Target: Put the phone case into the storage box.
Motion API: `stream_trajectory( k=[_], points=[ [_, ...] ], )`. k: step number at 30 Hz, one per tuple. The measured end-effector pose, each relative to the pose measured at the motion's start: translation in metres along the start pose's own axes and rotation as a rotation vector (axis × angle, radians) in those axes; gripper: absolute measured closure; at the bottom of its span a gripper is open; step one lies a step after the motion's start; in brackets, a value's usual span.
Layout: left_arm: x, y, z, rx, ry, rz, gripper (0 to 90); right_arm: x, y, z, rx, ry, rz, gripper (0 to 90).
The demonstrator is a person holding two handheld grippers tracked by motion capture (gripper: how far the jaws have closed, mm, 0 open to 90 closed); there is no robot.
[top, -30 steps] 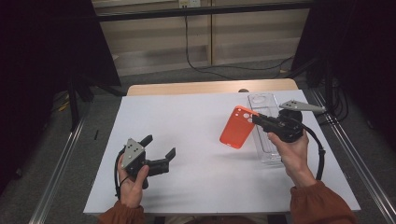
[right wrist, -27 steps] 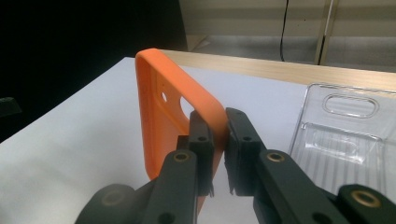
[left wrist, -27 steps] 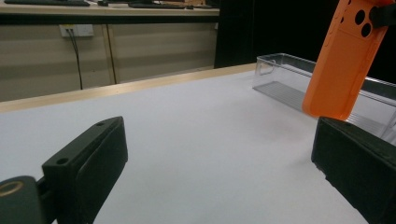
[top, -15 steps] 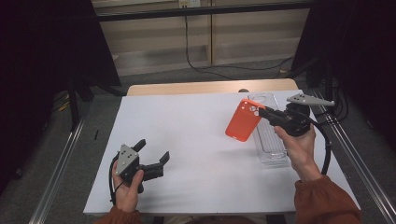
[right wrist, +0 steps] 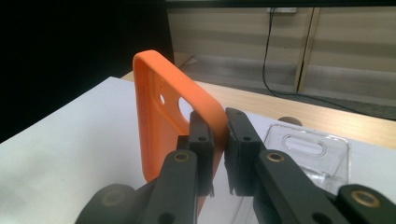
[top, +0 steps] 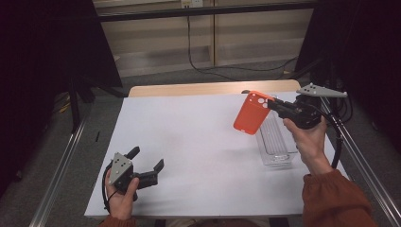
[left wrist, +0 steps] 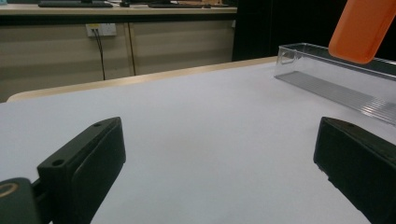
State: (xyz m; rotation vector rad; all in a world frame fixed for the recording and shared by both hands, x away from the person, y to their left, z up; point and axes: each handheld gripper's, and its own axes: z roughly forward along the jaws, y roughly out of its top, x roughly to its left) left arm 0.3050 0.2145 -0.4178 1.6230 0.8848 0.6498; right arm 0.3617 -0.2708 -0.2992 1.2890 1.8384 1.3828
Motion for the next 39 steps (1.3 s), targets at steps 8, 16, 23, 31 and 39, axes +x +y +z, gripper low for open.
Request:
stream_trajectory(
  k=[8, 16, 23, 31, 39],
  points=[
    [0.003, -0.008, 0.005, 0.011, 0.017, -0.005, 2.4, -0.003, 0.01, -0.003, -0.019, -0.018, -0.035, 82.1],
    [0.004, -0.008, 0.005, -0.002, 0.058, 0.009, 3.4, -0.014, 0.014, -0.005, -0.028, -0.043, -0.033, 82.1],
    [0.004, -0.008, 0.004, -0.016, 0.018, -0.011, 3.0, -0.025, 0.02, -0.004, -0.039, -0.056, -0.041, 82.1],
    [0.001, -0.009, 0.005, -0.015, -0.009, -0.01, 2.2, -0.035, 0.026, 0.0, -0.043, -0.087, -0.06, 82.1],
    [-0.001, -0.009, 0.006, -0.02, -0.052, -0.026, 2.1, -0.044, 0.033, 0.004, -0.043, -0.123, -0.085, 82.2]
  ],
)
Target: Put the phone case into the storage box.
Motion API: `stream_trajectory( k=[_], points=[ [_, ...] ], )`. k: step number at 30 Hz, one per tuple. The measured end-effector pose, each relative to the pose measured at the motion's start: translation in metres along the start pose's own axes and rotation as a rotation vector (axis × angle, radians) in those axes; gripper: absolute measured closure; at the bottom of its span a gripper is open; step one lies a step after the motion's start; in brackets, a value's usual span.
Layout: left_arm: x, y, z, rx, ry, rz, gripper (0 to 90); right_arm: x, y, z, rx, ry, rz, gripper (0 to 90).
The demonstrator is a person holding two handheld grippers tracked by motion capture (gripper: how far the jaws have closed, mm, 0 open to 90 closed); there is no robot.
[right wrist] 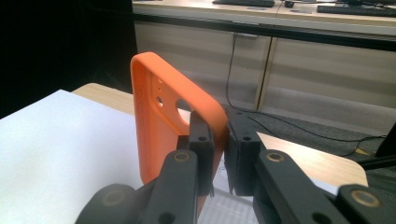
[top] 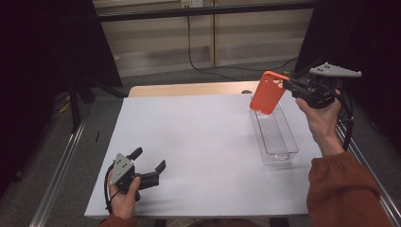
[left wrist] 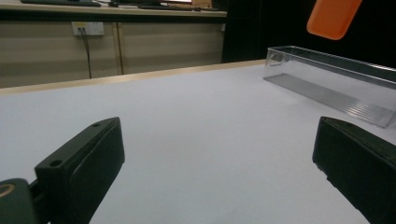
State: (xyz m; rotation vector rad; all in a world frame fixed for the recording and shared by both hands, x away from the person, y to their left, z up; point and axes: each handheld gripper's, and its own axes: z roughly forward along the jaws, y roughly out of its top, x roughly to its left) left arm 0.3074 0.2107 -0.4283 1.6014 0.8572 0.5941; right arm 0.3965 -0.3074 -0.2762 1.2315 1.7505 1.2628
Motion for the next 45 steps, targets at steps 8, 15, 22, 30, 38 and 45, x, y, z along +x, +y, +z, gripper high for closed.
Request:
stream_trajectory(
  k=[8, 15, 22, 30, 38, 45],
  points=[
    [-0.001, 0.0, 0.001, -0.001, -0.004, 0.004, 2.2, -0.01, 0.006, 0.005, -0.006, -0.028, -0.018, 82.2],
    [0.0, 0.0, 0.0, -0.001, 0.0, 0.009, 2.2, -0.02, 0.008, 0.014, 0.0, -0.054, -0.009, 82.2],
    [0.001, 0.0, 0.0, 0.0, 0.005, 0.009, 2.2, -0.024, 0.005, 0.024, 0.014, -0.057, -0.019, 82.3],
    [0.002, 0.0, 0.0, 0.006, 0.016, 0.008, 2.3, -0.027, 0.009, 0.035, 0.033, -0.067, -0.04, 82.2],
    [0.003, 0.0, 0.0, 0.007, 0.019, 0.009, 2.4, -0.033, 0.014, 0.045, 0.056, -0.08, -0.052, 82.2],
    [0.003, 0.0, 0.0, 0.011, 0.022, 0.011, 2.7, -0.039, 0.008, 0.058, 0.087, -0.085, -0.064, 82.2]
  ],
)
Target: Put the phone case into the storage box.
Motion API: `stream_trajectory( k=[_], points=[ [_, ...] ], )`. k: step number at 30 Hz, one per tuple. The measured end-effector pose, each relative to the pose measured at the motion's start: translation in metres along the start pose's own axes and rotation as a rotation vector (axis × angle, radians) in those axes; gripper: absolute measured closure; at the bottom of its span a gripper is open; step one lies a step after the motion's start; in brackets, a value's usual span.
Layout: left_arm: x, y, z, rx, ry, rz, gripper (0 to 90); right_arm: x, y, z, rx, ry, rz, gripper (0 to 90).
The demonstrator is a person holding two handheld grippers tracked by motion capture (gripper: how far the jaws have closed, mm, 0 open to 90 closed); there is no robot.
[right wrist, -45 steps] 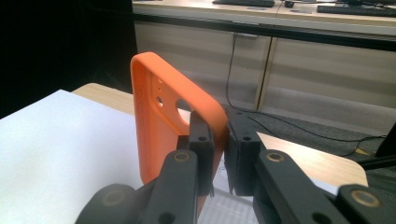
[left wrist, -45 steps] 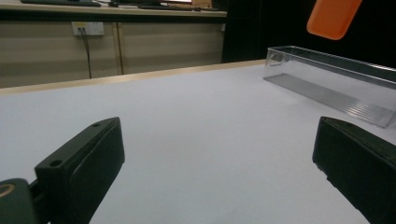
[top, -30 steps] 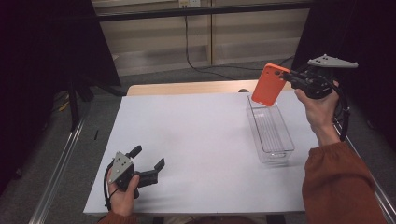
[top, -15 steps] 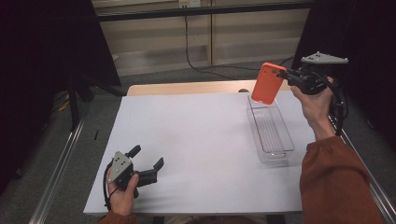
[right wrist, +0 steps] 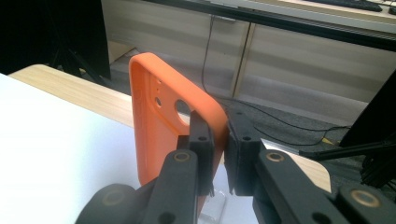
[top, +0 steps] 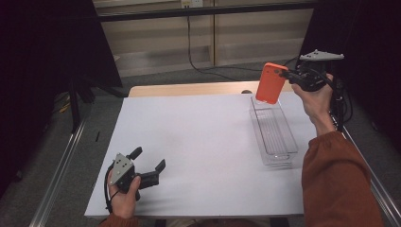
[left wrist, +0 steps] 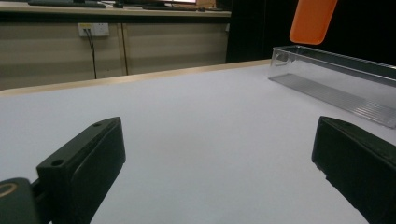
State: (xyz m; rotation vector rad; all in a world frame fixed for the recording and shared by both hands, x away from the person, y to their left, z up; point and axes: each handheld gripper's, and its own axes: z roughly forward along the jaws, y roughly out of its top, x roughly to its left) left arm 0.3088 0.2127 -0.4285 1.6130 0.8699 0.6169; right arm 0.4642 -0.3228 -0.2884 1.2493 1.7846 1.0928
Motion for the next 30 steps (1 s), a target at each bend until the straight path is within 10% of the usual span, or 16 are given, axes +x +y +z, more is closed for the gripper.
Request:
stream_trajectory(
  k=[30],
  points=[
    [-0.002, -0.001, 0.001, 0.001, -0.003, -0.004, 2.7, 0.004, -0.021, 0.039, 0.073, -0.002, -0.071, 82.2]
  ],
)
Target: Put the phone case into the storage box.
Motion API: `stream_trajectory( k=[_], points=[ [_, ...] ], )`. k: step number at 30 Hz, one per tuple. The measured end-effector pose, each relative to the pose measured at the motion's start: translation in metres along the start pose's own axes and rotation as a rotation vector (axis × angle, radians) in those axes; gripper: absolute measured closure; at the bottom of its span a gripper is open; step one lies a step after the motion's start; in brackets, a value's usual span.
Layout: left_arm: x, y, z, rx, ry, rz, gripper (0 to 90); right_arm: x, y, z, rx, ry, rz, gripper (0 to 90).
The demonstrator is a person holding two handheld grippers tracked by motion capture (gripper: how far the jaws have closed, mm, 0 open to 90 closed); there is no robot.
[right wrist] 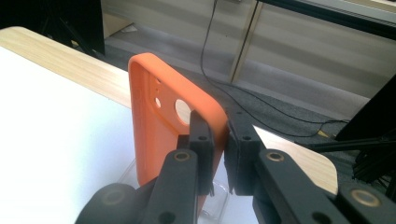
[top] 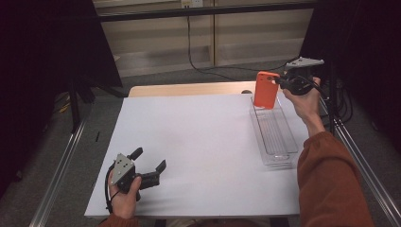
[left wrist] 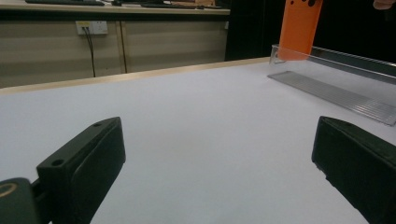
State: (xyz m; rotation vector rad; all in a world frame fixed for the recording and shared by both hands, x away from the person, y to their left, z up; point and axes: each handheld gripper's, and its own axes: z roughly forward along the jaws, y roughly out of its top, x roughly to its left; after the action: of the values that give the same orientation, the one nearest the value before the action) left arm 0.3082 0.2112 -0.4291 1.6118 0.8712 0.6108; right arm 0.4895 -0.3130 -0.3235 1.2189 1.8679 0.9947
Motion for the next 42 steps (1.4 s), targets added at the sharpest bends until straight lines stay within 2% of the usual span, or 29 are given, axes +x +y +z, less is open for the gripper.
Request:
stream_trajectory(
  k=[11, 30, 42],
  points=[
    [0.0, 0.0, 0.001, 0.001, 0.0, -0.001, 2.6, 0.002, -0.014, 0.012, 0.019, -0.011, 0.012, 82.3],
    [0.001, 0.0, 0.0, 0.001, 0.002, -0.004, 2.7, 0.001, -0.021, 0.02, 0.037, -0.024, 0.027, 82.2],
    [0.001, 0.0, 0.001, -0.004, -0.002, -0.021, 2.7, 0.0, -0.022, 0.029, 0.061, -0.024, 0.029, 82.2]
  ],
)
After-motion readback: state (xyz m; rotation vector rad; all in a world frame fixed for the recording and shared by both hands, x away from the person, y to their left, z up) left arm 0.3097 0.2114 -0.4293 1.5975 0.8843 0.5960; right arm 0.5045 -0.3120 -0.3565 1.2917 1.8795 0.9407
